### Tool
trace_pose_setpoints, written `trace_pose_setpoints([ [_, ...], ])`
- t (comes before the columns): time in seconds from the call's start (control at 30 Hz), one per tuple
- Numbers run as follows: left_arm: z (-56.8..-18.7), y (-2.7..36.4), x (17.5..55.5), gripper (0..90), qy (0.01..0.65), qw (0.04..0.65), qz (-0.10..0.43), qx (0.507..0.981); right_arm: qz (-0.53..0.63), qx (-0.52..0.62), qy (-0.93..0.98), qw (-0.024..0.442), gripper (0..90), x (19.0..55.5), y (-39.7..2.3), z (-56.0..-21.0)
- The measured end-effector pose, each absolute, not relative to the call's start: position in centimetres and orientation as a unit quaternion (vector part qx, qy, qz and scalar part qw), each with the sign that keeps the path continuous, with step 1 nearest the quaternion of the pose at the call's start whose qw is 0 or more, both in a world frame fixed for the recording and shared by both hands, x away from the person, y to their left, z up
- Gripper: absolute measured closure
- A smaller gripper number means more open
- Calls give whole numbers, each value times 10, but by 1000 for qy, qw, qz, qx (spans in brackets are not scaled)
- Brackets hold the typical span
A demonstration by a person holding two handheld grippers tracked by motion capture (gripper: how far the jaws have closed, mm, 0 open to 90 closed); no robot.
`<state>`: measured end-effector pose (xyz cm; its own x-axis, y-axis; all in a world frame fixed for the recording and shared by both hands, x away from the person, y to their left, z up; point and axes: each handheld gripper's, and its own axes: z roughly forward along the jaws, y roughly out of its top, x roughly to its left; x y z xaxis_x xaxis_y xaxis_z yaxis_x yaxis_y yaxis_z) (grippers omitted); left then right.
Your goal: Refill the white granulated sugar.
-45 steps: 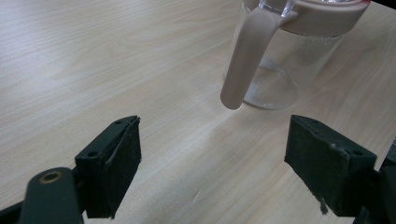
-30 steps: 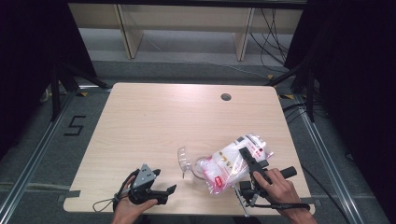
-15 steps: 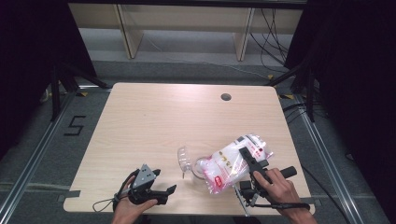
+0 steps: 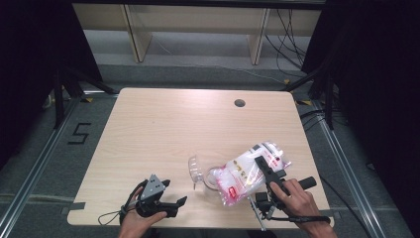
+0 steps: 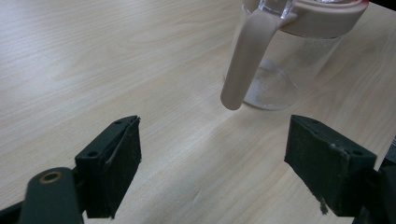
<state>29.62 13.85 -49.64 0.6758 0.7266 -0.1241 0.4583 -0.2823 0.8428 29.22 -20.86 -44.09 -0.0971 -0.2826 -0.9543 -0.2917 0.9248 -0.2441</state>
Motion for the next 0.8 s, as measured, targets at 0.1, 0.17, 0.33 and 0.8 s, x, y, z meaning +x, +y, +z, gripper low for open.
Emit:
trace_pose_setpoints([
  [0.1,-496,139,296,179,376,467,144,788,12,-178,741,648,583,292,-210,-443],
  [0.17,-496,139,296,178,374,468,141,788,8,-186,738,649,584,292,-210,-441],
  [0.33,-496,139,296,179,375,469,141,787,4,-203,730,652,584,292,-209,-440],
  [0.8,-496,139,296,179,374,467,142,788,-7,-205,727,656,588,291,-210,-437],
])
